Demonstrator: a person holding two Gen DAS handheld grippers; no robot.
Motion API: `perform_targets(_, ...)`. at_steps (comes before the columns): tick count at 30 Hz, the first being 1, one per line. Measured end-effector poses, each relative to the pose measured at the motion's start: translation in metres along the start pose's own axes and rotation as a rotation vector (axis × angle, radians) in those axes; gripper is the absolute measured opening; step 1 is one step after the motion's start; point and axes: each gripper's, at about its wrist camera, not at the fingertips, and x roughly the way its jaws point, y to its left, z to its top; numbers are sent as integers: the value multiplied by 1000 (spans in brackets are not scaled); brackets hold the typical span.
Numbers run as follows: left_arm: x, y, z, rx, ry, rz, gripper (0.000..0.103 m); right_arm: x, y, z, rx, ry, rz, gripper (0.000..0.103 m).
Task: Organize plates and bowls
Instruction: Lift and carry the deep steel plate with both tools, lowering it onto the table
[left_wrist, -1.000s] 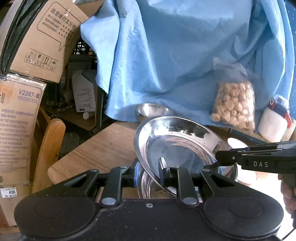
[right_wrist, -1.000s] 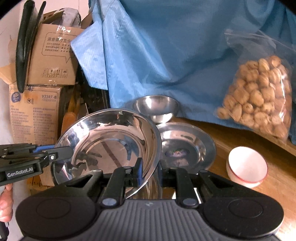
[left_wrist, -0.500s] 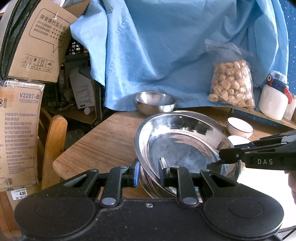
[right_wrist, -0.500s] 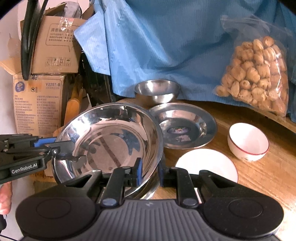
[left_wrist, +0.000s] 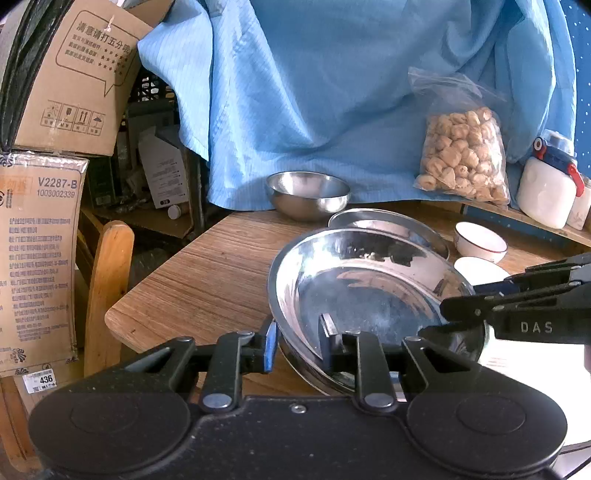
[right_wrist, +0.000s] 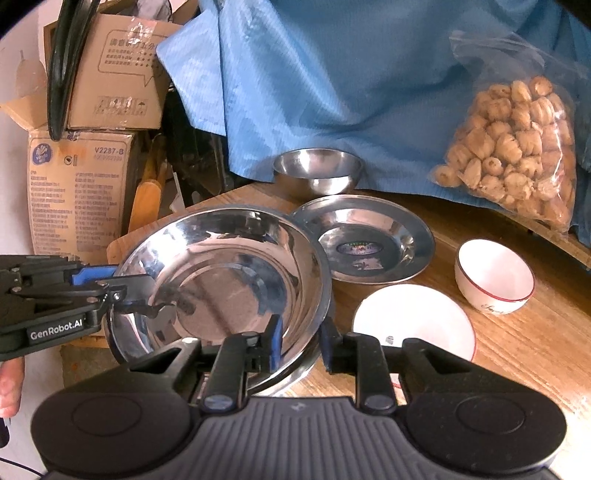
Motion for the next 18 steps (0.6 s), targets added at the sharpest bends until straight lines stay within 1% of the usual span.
perform_targets(3, 1, 0, 0, -1, 3, 2, 26, 2, 1, 1, -7, 6, 0, 28)
perform_targets(11, 8, 2, -5, -4, 30, 5, 26, 2, 5, 1, -38, 7, -10, 29)
perform_targets(18, 9, 3, -4, -5, 33, 4, 26, 3, 10, 0, -74, 3, -25, 31)
